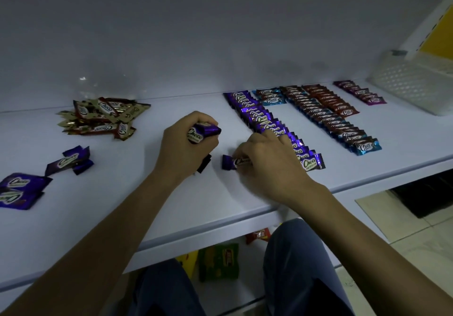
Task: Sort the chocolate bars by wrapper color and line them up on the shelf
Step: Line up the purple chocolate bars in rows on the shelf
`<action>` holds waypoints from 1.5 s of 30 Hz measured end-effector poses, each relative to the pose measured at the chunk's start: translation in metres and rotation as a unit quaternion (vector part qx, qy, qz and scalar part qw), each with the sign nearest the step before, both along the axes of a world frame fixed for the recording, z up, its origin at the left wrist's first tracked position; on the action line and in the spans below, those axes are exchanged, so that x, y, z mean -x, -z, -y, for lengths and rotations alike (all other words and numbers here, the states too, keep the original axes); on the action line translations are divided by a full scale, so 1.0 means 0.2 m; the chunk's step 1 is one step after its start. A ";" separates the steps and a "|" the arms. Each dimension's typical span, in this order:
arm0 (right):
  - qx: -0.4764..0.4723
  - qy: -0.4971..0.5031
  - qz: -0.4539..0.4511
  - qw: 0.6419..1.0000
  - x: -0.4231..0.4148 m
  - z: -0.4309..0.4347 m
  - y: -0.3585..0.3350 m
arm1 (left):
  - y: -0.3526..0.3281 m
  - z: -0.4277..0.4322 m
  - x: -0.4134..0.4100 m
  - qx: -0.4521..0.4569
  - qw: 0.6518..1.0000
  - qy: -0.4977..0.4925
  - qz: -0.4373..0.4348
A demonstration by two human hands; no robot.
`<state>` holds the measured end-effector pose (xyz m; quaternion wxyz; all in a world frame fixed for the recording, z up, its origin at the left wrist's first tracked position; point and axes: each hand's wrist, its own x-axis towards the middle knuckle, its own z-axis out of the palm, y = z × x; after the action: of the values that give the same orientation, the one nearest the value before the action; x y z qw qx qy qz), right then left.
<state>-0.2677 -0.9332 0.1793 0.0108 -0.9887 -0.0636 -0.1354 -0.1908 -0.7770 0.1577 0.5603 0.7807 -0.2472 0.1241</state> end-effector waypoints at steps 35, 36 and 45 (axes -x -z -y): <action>-0.139 0.037 0.061 0.988 0.30 0.65 0.08 | -0.02 0.33 0.18 -0.054 0.995 0.086 -0.025; -0.141 0.036 0.062 0.987 0.30 0.65 0.09 | -0.02 0.33 0.19 -0.054 0.995 0.085 -0.026; -0.322 -0.002 0.077 0.943 0.24 0.38 -0.03 | -0.01 0.33 0.19 -0.094 0.995 0.023 0.023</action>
<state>-0.3157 -1.0092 0.1847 0.3243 -0.9188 -0.0190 -0.2243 -0.2284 -0.8433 0.1590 0.4815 0.8207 -0.2889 0.1054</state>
